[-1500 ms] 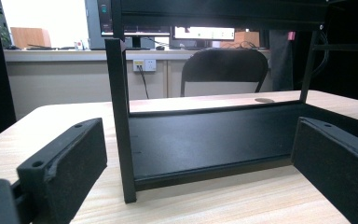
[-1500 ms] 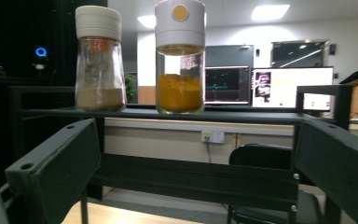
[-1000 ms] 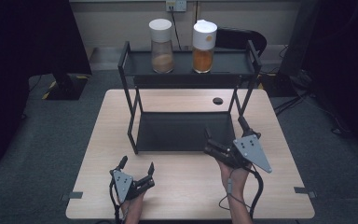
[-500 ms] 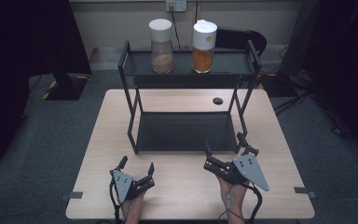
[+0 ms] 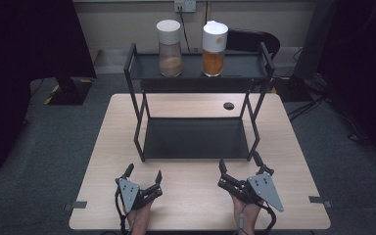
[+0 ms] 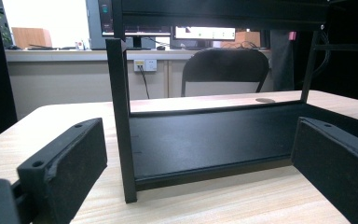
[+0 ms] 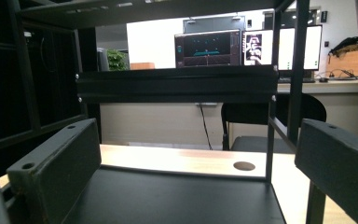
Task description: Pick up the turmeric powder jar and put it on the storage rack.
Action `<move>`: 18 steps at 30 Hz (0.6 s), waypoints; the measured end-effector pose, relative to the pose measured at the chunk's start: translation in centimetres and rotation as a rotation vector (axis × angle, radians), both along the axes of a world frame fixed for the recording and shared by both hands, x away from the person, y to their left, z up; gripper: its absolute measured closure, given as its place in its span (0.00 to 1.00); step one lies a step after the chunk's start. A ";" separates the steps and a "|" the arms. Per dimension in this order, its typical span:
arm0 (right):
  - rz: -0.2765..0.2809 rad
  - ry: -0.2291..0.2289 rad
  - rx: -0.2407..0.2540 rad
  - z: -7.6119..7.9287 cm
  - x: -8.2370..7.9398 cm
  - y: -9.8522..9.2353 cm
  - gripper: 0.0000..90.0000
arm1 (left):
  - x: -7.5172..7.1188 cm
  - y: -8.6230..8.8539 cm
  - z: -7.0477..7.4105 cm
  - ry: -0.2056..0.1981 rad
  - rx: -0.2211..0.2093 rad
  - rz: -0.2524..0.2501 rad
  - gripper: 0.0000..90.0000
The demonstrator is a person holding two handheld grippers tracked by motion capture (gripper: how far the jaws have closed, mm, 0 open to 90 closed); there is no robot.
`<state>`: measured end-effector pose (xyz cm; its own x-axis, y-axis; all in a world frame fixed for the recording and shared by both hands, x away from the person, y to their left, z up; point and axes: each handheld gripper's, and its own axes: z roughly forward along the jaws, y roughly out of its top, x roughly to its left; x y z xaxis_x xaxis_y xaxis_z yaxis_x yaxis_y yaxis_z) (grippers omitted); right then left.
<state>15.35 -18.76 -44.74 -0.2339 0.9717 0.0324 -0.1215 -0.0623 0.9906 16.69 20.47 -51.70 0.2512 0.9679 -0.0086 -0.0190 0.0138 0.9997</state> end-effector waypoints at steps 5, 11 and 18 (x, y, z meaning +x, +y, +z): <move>0.002 0.008 -0.037 -0.8 -0.2 0.1 0.00 | 0.0 0.0 0.0 0.000 0.000 0.000 0.03; 0.022 0.034 -0.052 -1.8 -0.2 0.0 0.00 | 0.0 0.0 0.0 0.000 0.000 0.000 0.03; 0.009 0.050 -0.044 -3.2 -0.5 0.3 0.00 | 0.0 0.0 0.0 0.000 0.000 0.000 0.03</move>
<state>14.87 -18.42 -47.96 -0.2416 0.9704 0.0015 -0.0710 -0.0193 0.9973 16.69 20.47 -51.70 0.2513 0.9679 -0.0087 -0.0190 0.0139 0.9997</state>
